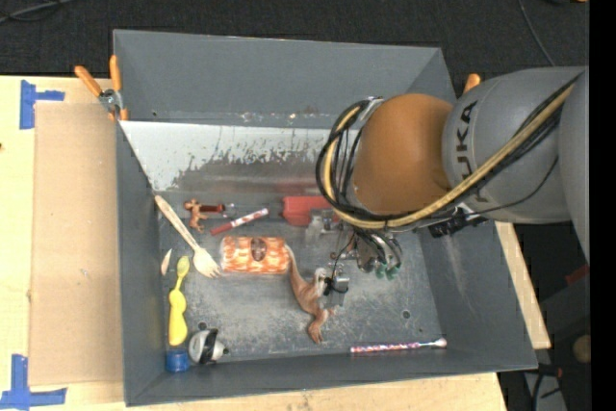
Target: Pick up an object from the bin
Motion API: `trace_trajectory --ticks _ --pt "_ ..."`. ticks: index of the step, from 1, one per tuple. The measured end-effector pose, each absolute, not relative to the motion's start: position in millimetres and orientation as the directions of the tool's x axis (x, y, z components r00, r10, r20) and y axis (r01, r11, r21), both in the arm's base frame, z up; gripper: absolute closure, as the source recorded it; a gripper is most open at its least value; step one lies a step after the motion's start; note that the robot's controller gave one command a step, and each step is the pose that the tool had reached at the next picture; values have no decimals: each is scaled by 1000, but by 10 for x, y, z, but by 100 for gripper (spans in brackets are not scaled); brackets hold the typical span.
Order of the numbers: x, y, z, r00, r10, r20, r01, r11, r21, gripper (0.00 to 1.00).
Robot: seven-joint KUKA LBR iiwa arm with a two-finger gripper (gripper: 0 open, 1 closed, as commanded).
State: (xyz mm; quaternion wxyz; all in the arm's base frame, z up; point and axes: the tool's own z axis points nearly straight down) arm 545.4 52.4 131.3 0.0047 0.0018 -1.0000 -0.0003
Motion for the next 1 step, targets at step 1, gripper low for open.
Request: trace_trajectory --ticks 1 --pt "5473 522 1354 -1000 -2 2 -2 1000 1 0"
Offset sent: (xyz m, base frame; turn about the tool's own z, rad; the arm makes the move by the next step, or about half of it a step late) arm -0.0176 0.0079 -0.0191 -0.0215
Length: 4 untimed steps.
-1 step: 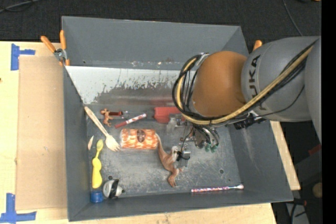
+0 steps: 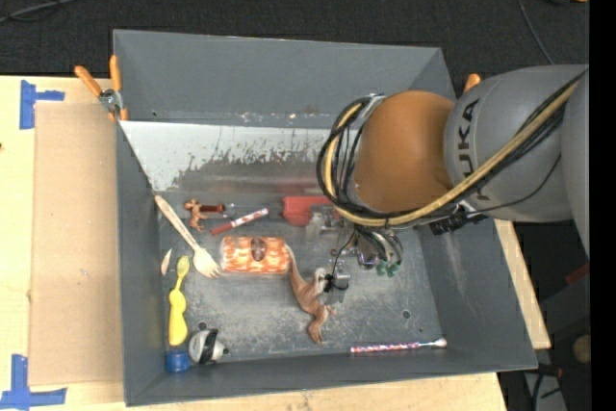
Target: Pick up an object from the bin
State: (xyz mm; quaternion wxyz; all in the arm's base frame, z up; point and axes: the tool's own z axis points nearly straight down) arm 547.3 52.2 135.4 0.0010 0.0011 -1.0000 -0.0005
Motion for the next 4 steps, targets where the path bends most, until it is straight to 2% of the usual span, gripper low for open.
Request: trace_trajectory --ticks 1,2,3,4 --pt "5268 604 1108 -1000 -24 9 -24 1000 1 0" --pt "5177 574 828 -970 244 6 244 970 0 0" --pt "4829 461 710 -966 260 -4 260 966 6 100" --pt "4830 461 711 -965 261 -4 261 965 6 100"
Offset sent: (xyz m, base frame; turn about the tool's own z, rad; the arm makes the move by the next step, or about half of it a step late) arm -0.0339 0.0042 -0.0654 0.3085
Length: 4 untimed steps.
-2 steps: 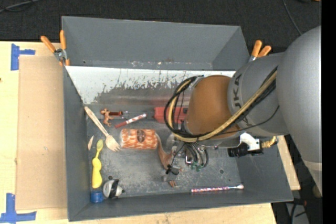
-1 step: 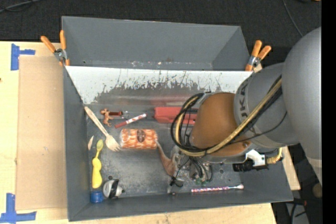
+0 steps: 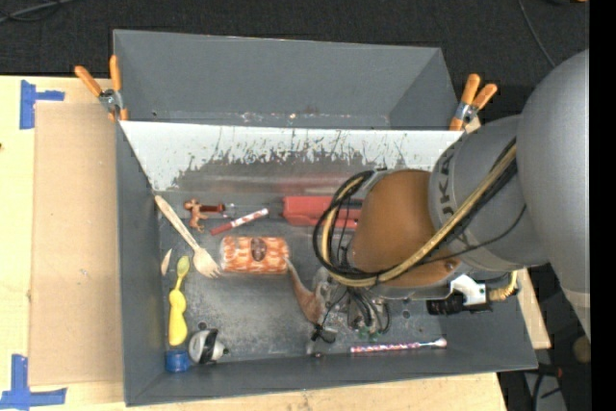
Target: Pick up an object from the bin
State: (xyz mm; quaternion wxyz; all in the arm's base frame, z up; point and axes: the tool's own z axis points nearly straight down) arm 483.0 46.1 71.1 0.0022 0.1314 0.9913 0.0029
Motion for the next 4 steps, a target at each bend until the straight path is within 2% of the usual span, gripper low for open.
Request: trace_trajectory --ticks 1,2,3,4 --pt "4830 378 1301 -968 251 4 251 968 3 100" --pt "4835 386 1400 -964 264 -6 264 964 6 100" --pt "4943 357 1080 -988 157 -1 157 988 5 100" --pt "4888 188 842 -1000 23 -11 23 1000 6 100"
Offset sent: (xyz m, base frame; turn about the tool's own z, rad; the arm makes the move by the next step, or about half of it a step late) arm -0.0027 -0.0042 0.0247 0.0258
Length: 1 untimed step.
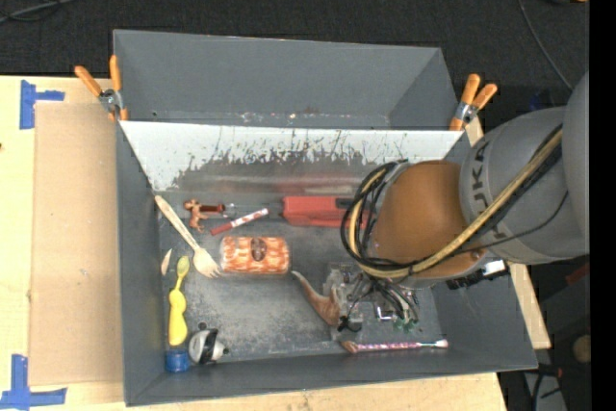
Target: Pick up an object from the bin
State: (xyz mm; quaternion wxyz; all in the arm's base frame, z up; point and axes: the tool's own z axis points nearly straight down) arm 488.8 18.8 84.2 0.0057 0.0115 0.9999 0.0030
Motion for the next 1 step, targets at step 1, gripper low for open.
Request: trace_trajectory --ticks 1 --pt "4905 220 1627 -1000 21 5 21 1000 4 100"
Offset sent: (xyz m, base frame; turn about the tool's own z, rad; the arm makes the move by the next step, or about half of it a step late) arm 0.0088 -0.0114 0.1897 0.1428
